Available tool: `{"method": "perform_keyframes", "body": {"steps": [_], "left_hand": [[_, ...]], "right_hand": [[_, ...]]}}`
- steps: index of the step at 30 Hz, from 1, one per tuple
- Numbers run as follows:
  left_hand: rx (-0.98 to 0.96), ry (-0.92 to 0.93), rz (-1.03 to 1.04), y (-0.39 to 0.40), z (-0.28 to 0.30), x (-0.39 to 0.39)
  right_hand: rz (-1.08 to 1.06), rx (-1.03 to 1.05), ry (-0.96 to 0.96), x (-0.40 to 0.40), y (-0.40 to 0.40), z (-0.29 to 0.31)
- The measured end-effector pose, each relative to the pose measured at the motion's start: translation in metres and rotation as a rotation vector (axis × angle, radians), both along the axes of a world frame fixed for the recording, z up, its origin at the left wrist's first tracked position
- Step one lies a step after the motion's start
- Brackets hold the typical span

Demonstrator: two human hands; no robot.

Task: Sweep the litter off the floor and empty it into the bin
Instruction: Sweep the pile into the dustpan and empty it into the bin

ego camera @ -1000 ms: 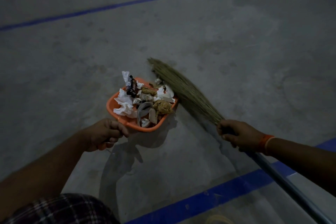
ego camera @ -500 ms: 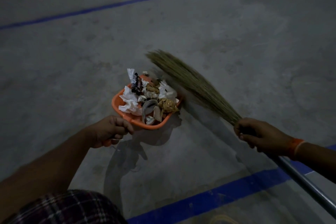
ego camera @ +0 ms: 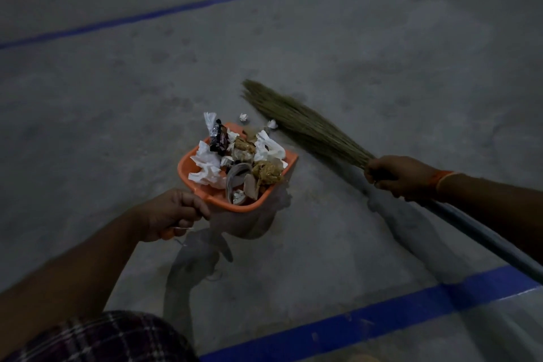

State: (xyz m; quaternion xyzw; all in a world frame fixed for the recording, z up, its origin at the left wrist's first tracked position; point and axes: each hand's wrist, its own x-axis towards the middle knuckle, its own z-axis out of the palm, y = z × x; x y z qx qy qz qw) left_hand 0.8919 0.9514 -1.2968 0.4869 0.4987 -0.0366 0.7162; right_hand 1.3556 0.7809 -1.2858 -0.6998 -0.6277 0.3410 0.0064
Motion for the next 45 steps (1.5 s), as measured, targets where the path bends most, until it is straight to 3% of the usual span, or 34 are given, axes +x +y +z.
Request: {"method": "perform_keyframes", "body": {"steps": [13, 24, 29, 36, 45], "left_hand": [[-0.005, -0.001, 0.025, 0.009, 0.003, 0.005], [0.125, -0.009, -0.045, 0.031, 0.018, 0.048], [0.210, -0.001, -0.120, 0.042, 0.042, 0.102], [0.218, -0.067, -0.184, 0.005, 0.090, 0.204], [0.198, -0.109, -0.430, -0.081, 0.257, 0.301]], "right_hand": [[0.227, 0.009, 0.067, 0.004, -0.022, -0.010], [0.137, 0.084, 0.037, 0.025, -0.040, -0.011], [0.063, 0.120, 0.012, 0.049, -0.045, -0.001], [-0.142, 0.117, -0.027, 0.079, -0.103, 0.067], [-0.455, 0.108, -0.005, 0.093, -0.271, 0.240]]}}
